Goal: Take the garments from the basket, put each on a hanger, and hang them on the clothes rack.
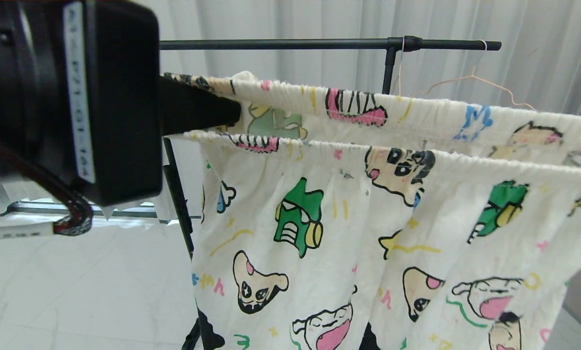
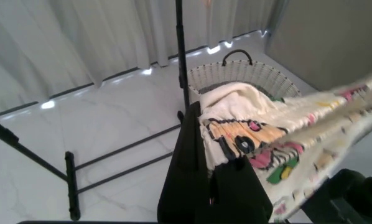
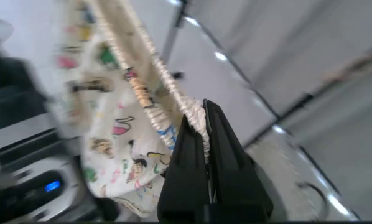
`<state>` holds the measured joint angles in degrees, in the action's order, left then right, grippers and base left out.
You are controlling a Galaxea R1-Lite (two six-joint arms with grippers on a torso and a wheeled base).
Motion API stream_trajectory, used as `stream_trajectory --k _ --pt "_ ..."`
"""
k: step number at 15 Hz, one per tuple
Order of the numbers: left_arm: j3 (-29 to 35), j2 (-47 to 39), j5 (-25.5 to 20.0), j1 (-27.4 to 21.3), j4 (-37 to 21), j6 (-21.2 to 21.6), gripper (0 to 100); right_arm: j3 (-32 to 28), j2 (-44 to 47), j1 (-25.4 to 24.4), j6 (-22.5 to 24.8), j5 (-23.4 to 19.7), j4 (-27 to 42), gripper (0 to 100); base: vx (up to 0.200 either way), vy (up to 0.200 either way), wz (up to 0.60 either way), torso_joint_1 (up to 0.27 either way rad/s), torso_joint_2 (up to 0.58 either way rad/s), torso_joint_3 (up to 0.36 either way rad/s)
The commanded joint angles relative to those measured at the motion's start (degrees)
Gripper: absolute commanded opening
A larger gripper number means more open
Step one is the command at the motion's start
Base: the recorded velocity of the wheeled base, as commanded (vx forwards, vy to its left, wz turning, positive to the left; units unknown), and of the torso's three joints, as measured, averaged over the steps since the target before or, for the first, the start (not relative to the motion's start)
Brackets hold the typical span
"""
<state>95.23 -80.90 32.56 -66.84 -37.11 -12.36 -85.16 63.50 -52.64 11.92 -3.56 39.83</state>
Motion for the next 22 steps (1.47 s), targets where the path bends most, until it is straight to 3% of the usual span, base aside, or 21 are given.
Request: stream_trajectory --k 1,6,10,11,13,15,17,20,22 --pt "2.1 -3.0 0.0 0.7 0.0 0.0 0 0.3 -2.9 -3.1 -0.1 -5.2 1.7 0 0.0 0.0 0.0 0.0 0.0 0.0" --pt "2.3 -4.4 1.5 4.2 -0.1 0.1 0 0.5 -0.7 -13.5 -0.8 -5.7 2.6 0 0.0 0.0 0.0 0.0 0.0 0.0" --pt "1.9 -4.1 1.6 4.2 -0.3 0.1 0 0.4 1.0 -14.0 -0.8 -4.1 2.5 0 0.0 0.0 0.0 0.0 0.0 0.0" --pt "1.4 -3.8 1.7 4.2 -1.4 0.1 0 0.5 1.5 -12.1 -0.8 1.1 2.5 0 0.0 0.0 0.0 0.0 0.0 0.0" --pt "1.1 -2.6 1.9 4.4 -11.8 0.0 0 0.1 3.8 -10.6 -0.8 12.6 1.9 0 0.0 0.0 0.0 0.0 0.0 0.0" --pt "1.0 -1.9 1.7 4.4 -16.9 -1.3 0 0.4 6.5 -8.0 -0.9 13.7 -2.6 0 0.0 0.0 0.0 0.0 0.0 0.0" --pt "0.9 -1.5 0.7 3.4 -17.5 -4.6 0 0.4 10.4 -6.1 -1.1 13.6 -10.8 0 0.0 0.0 0.0 0.0 0.0 0.0" --pt "1.2 4.4 -11.1 -2.4 -17.5 -13.6 0 0.4 16.3 -5.1 -4.8 12.0 -23.9 0 0.0 0.0 0.0 0.0 0.0 0.0" --pt "0.9 7.8 -12.1 -6.5 -17.5 -16.7 0 0.3 18.9 -5.1 -6.6 9.8 -30.1 0 0.0 0.0 0.0 0.0 0.0 0.0"
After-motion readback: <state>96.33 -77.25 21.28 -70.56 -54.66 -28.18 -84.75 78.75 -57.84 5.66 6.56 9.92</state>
